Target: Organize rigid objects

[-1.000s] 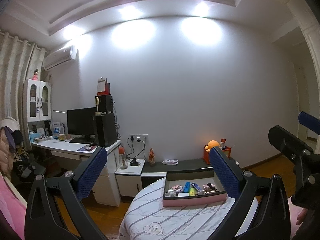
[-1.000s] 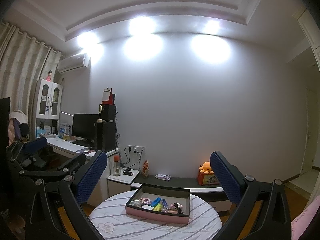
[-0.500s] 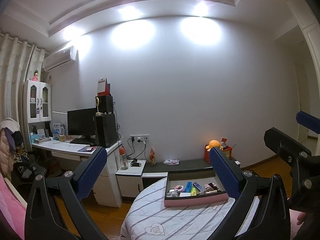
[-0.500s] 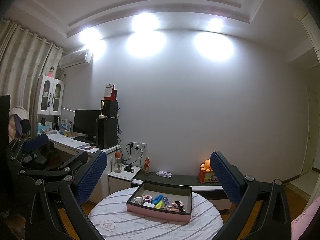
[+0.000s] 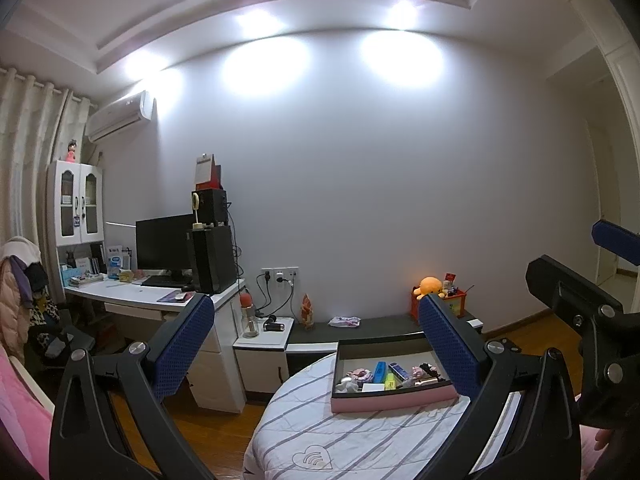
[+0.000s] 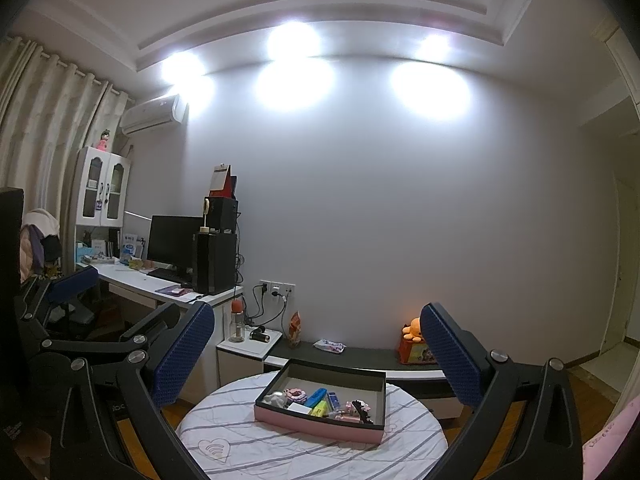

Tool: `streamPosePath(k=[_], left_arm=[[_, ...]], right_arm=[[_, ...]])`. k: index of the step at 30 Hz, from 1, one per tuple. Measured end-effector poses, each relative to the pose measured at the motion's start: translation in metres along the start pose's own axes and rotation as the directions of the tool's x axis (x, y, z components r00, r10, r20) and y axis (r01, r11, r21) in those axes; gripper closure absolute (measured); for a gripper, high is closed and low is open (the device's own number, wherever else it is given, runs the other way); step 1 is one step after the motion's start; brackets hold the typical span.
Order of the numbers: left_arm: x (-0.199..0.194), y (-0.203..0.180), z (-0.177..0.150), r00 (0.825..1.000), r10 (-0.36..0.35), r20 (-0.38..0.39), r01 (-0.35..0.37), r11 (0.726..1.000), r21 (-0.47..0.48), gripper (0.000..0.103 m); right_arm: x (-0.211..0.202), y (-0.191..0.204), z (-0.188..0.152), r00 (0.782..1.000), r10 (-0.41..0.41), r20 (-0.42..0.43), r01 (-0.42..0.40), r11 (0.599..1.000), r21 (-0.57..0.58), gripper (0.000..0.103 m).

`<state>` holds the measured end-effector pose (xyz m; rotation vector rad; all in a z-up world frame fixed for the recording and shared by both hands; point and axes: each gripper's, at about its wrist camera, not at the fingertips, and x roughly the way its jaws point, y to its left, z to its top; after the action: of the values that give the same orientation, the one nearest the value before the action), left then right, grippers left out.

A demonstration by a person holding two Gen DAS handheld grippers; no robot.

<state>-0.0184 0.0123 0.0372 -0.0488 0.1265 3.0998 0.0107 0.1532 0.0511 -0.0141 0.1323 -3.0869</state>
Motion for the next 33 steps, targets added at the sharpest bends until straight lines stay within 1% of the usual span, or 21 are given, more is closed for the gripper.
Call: streamPosePath(k=[33], left_arm=[[0.0008, 0.0007, 0.0036, 1.0, 0.006, -0.007, -0.006, 1.0, 0.011, 0.0]], right_arm=[[0.0039, 0.0012, -0.0021, 1.0, 0.007, -0.011, -0.007, 1.0, -0.003, 0.0]])
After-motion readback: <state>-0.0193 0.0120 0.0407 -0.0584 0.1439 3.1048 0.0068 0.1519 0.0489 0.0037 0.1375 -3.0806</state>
